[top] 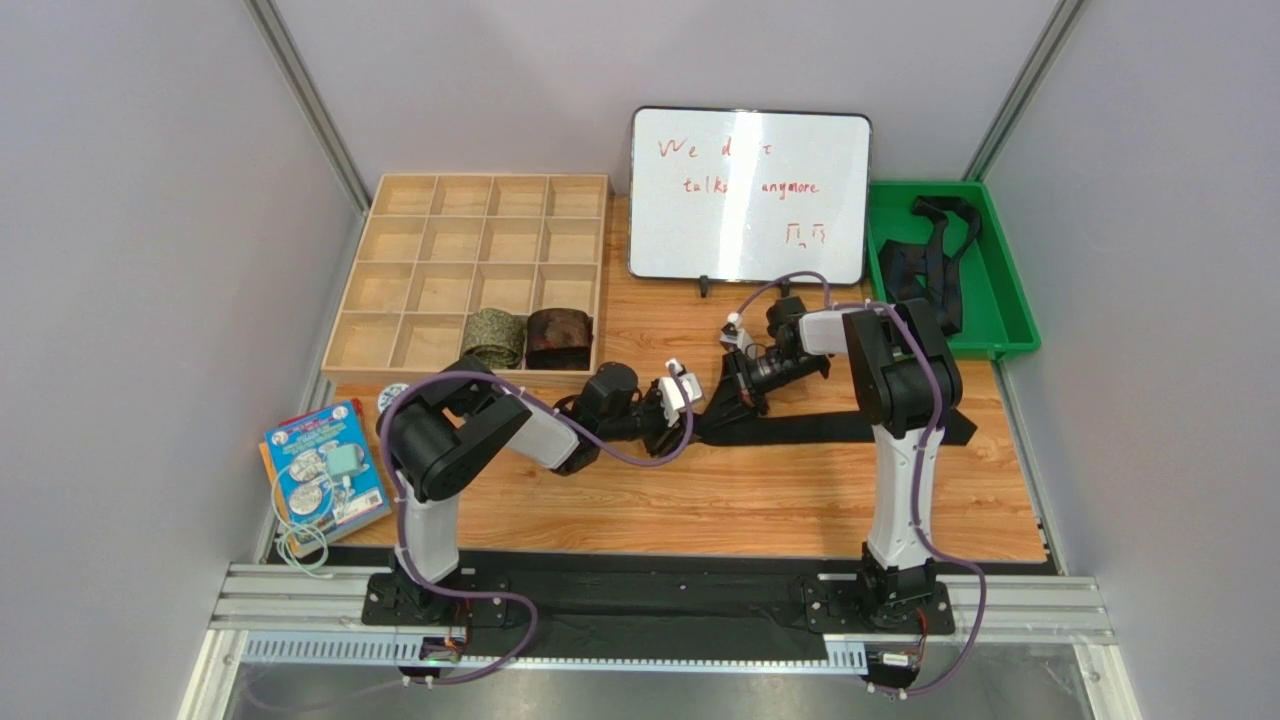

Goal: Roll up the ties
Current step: Roll the tie at the center of the board.

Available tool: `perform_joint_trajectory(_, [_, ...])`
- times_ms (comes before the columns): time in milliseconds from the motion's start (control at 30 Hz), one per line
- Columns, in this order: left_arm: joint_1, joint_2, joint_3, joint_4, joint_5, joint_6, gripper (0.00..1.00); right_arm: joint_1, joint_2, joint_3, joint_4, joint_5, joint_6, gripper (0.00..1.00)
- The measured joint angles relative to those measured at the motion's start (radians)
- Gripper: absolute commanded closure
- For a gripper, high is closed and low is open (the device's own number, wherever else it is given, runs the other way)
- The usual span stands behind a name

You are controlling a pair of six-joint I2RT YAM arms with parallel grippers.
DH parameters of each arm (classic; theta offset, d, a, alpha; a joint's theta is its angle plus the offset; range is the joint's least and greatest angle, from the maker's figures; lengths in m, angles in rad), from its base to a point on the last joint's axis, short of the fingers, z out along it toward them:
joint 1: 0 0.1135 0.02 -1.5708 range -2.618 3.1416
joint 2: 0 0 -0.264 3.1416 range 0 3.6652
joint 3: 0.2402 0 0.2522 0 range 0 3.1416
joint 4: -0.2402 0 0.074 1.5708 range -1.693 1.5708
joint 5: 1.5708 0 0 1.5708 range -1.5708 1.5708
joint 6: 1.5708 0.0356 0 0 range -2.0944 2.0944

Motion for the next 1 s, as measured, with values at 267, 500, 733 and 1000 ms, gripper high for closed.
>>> perform_joint_trajectory(267, [-0.006, -0.064, 0.045, -0.213, -0.008, 0.108, 0.85, 0.001, -0.022, -0.01, -0.008, 0.008, 0.003, 0.58])
perform_joint_trajectory(500, [-0.014, -0.087, 0.129, -0.425, -0.04, 0.161, 0.84, -0.007, -0.162, -0.013, -0.084, 0.106, -0.037, 0.54])
perform_joint_trajectory(733, [-0.028, -0.087, 0.189, -0.544, -0.074, 0.183, 0.79, 0.04, -0.191, -0.026, -0.056, 0.13, 0.009, 0.55])
perform_joint_trajectory(1000, [-0.03, -0.09, 0.203, -0.587, -0.085, 0.195, 0.68, 0.08, -0.151, -0.034, 0.047, 0.153, 0.09, 0.93])
